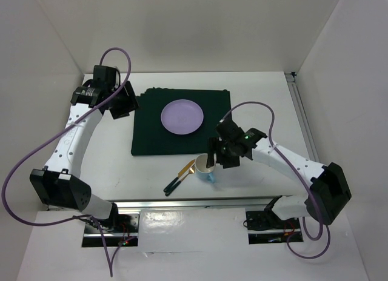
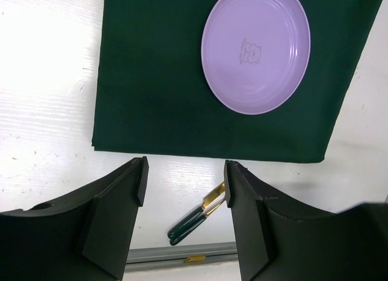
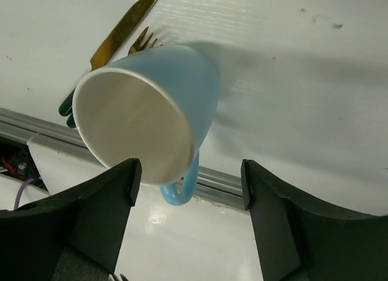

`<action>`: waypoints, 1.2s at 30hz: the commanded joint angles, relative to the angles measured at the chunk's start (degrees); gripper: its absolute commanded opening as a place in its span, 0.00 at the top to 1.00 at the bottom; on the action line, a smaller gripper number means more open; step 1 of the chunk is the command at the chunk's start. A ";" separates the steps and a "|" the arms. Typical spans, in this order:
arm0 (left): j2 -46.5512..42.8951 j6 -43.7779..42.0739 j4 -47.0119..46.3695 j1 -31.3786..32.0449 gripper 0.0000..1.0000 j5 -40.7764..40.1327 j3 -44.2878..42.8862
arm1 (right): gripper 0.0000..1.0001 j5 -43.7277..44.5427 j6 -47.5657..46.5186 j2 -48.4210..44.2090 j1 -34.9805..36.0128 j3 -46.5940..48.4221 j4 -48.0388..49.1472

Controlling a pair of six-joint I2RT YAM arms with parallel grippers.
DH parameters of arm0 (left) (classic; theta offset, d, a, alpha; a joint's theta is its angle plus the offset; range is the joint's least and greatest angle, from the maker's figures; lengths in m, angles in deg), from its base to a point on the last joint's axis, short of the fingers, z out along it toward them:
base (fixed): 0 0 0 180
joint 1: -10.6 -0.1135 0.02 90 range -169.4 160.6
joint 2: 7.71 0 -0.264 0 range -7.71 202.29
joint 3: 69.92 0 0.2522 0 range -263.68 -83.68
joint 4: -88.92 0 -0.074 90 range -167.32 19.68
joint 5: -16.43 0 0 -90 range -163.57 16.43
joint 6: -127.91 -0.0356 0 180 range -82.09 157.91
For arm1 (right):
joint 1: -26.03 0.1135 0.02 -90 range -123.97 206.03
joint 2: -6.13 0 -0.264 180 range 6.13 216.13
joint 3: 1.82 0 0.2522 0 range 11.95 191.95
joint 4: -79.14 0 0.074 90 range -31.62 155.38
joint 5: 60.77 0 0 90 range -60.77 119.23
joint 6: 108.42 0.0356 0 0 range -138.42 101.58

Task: Set the dinner table for one person

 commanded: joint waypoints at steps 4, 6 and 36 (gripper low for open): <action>-1.52 -1.34 -1.12 0.11 0.30 1.38 1.09 | 0.37 1.44 2.58 2.27 0.71 -0.99 5.88; -1.52 -1.34 -1.12 0.11 0.30 1.38 1.09 | 0.50 1.44 3.63 4.12 0.71 -0.99 7.90; 0.67 -8.73 0.82 0.11 0.30 5.07 4.69 | 1.00 8.65 -5.77 48.50 -25.49 69.40 -5.54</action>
